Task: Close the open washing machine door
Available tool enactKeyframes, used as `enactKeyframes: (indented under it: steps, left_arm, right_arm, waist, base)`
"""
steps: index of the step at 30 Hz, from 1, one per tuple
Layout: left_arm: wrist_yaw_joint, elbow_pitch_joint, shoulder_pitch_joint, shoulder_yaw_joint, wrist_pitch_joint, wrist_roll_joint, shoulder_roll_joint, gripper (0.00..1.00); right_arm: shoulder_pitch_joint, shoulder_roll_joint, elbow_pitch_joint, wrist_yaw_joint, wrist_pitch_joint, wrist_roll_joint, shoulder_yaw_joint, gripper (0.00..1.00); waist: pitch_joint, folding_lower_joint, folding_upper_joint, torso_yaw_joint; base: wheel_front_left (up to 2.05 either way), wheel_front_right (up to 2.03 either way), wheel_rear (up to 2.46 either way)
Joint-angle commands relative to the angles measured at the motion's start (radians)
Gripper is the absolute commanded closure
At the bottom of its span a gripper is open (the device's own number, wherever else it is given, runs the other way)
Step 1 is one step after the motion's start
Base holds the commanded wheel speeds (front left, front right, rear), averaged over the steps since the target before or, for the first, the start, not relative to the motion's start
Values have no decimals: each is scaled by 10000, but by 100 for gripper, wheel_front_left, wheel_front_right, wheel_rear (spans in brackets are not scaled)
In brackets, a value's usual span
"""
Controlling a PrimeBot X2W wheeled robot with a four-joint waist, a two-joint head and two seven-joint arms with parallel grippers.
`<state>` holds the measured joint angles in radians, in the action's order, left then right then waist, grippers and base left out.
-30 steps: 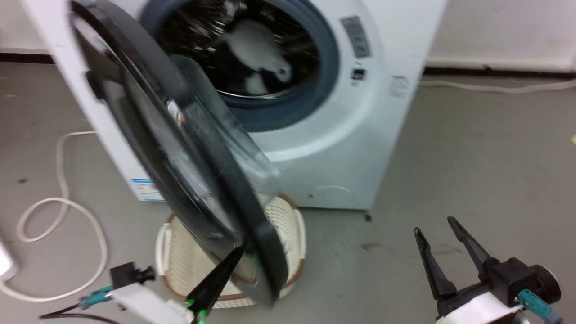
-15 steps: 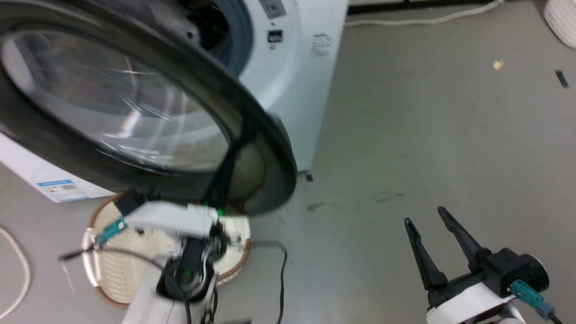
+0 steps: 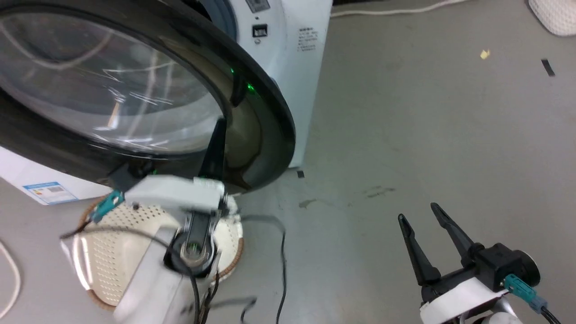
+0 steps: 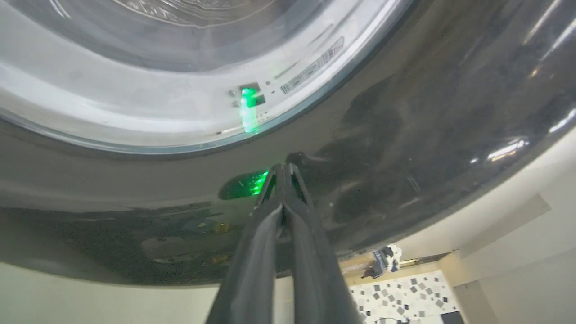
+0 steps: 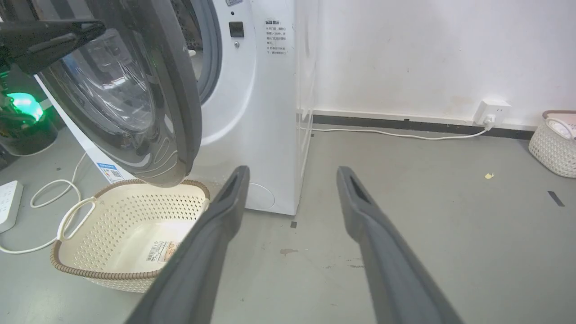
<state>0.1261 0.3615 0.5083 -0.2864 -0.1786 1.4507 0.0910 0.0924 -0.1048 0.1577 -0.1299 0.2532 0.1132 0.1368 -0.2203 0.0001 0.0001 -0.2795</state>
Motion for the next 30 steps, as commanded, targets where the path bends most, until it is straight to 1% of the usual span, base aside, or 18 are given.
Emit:
enactKeyframes:
  steps: [1,2,4,7,10,11,13,16,18,22,26,30]
  left_arm:
    - [45,-109,-402,-138,-93,-227,240,7]
    - [45,-231,-645,-276,-157,-396,382,0]
    - [45,-503,-1144,-581,-322,-855,728,0]
    - [45,-855,-1878,-960,-620,-1832,1272,0]
    - [44,-1065,-2567,-863,-792,-2851,1598,0]
    - [13,-1089,-2821,-585,-813,-3070,1559,0]
    - [-153,-1363,-3300,349,-823,-3772,1340,0]
    - [-407,-2005,-4111,1302,-827,-5468,1019,0]
    - [-455,-2403,-4593,1718,-828,-6494,784,0]
    - [-425,-2926,-5272,2002,-829,-9051,785,0]
    - [-400,-3258,-5692,1992,-830,-11098,692,0]
    - [-693,-3602,-5988,1826,-830,-12940,758,0]
  right_arm:
    - [8,18,21,-8,72,37,-32,0]
    - [-51,0,15,-8,74,32,-69,0]
    - [-201,-47,-7,-8,78,14,-145,0]
    - [-510,-131,-54,-8,81,-40,-239,0]
    - [-834,-173,-141,-8,83,-61,-341,0]
    - [-932,-182,-171,-8,83,-67,-348,0]
    - [-1101,-189,-213,-8,83,-76,-348,0]
    - [-1269,-158,-281,-8,84,-61,-321,0]
    - [-1336,-143,-333,-8,84,-49,-267,0]
    - [-1432,-147,-413,-8,84,-32,-83,0]
    - [-1466,-196,-449,-8,84,-25,76,0]
    - [-1462,-291,-471,-8,85,3,253,0]
  waist:
    - [238,-1,-1,222]
    - [357,-1,-1,346]
    - [602,-1,-1,638]
    - [1004,-1,-1,1164]
    - [1397,-1,-1,1722]
    - [1505,-1,-1,1881]
    - [1707,-1,-1,2180]
    - [1925,-1,-1,2578]
    - [2024,-1,-1,2823]
    - [2163,-1,-1,3230]
    - [2237,-1,-1,3506]
    - [2282,-1,-1,3705]
  base:
    - [0,0,0]
    - [0,0,0]
    - [0,0,0]
    - [0,0,0]
    - [0,0,0]
    - [0,0,0]
    - [0,0,0]
    - [0,0,0]
    - [0,0,0]
    - [0,0,0]
    - [0,0,0]
    - [0,0,0]
